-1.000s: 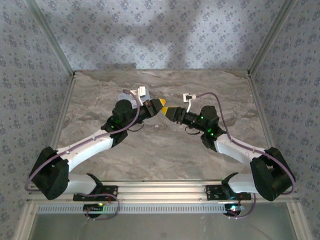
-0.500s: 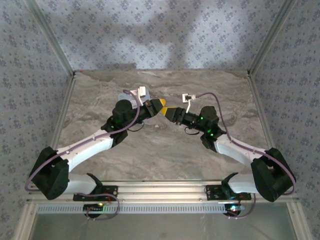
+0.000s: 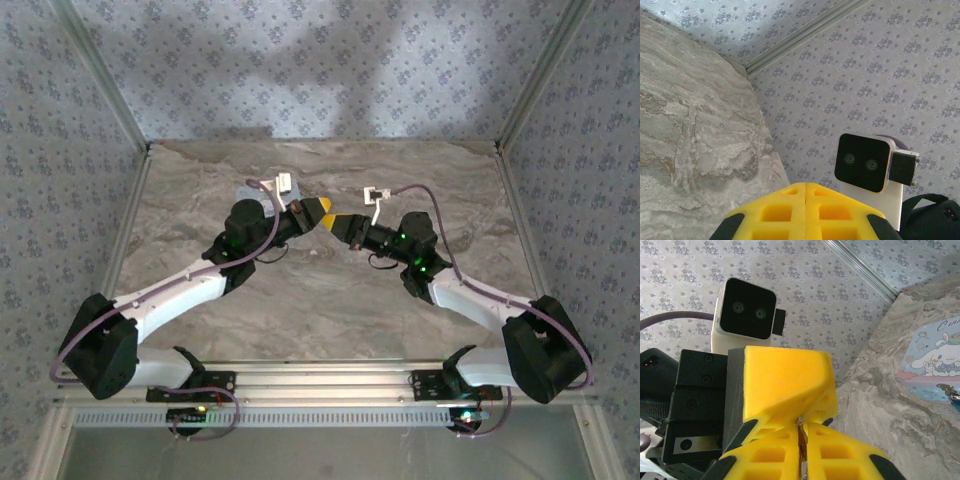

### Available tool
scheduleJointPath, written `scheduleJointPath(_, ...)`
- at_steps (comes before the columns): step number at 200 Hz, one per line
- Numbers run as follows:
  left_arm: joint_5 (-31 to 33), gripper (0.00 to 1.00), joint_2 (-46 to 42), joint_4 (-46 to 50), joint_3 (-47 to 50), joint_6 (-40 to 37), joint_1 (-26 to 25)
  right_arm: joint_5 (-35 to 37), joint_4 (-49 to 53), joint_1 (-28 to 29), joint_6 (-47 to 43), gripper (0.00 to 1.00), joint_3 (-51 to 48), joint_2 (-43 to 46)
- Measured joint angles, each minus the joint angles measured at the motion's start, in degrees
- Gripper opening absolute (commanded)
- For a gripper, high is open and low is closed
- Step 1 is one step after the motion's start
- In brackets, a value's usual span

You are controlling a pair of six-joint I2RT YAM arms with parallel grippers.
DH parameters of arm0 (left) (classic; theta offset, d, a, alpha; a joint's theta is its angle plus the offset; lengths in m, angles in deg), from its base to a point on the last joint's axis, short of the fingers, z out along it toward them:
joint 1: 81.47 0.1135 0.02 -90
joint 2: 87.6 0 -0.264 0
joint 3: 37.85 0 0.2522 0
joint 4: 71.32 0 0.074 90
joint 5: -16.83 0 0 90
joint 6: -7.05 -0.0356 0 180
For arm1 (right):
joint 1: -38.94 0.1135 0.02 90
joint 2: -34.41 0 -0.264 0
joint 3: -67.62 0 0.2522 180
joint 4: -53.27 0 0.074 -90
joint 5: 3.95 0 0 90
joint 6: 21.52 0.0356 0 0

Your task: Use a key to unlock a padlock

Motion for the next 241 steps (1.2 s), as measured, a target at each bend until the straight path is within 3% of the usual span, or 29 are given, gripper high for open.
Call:
scheduleJointPath(19,0.3,0.0,0.0,0.1,0.0,0.0,0.0,0.1,0.3,0.0,0.0,0.0,0.0,0.0)
scheduleJointPath(53,0.3,0.01,0.0,0.4,0.0,0.0,0.0,0.5,2.0,-0.1,-0.3,0.0,0.0,0.9)
scheduleJointPath(140,1.2,0.48,-4.4,5.5,0.0,-2.3,2.1,1.2,15.0,-1.2,-8.6,0.0,-0.1,6.3)
scheduleJointPath(188,1.6,0.66,-3.8,27.2,-8.6,-12.9,6.5,4.8,30.6,-1.5,-18.6,0.0,0.4,10.6)
scheduleJointPath(220,5.3,0.77,4.4,42.3,-19.3,-23.6,7.8,9.5,40.8,-1.6,-23.1,0.0,1.9,11.5)
scheduleJointPath(241,8.8,0.78,12.2,49.9,-26.0,-29.7,8.0,12.8,46.8,-1.8,-24.6,0.0,2.9,11.5)
